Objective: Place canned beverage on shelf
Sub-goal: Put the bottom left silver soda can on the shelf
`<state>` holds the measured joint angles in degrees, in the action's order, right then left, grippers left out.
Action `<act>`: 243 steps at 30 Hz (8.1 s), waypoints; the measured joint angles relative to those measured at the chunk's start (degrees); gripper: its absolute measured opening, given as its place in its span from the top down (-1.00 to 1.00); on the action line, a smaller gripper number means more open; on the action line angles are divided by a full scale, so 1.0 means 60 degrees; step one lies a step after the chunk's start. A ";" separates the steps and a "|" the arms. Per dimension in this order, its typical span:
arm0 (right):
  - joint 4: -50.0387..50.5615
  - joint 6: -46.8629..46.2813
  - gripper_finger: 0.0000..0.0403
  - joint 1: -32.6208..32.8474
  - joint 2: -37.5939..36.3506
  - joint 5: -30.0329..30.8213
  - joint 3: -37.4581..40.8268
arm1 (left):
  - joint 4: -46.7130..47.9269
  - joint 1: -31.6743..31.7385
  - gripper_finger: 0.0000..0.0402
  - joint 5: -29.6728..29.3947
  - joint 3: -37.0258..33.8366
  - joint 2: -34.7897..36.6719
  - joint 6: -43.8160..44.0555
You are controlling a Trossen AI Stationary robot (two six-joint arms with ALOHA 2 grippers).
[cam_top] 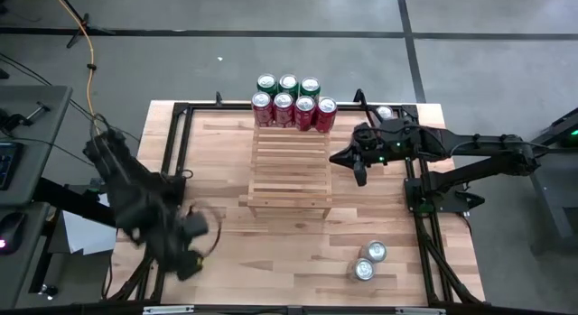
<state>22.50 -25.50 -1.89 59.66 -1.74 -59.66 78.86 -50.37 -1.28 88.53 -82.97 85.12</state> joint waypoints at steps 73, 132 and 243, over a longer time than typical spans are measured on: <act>-0.0775 -0.0038 0.94 0.0000 0.0000 -0.0056 0.0000 | -0.0300 0.0090 -0.40 -0.1844 0.0817 0.0632 0.2317; 0.0001 0.5256 -0.82 0.0557 0.6166 0.1672 -0.5810 | 0.0610 0.8590 -0.40 -0.1279 0.5067 -0.1740 -1.2461; -1.0152 0.4295 -0.66 0.1009 0.6396 0.5989 0.0426 | -1.1179 0.8151 -0.44 -0.5780 -0.3963 0.0649 -1.1728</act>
<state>-38.42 0.27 4.17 98.04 34.19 -57.10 11.79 -1.47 -35.96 64.75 -79.08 14.75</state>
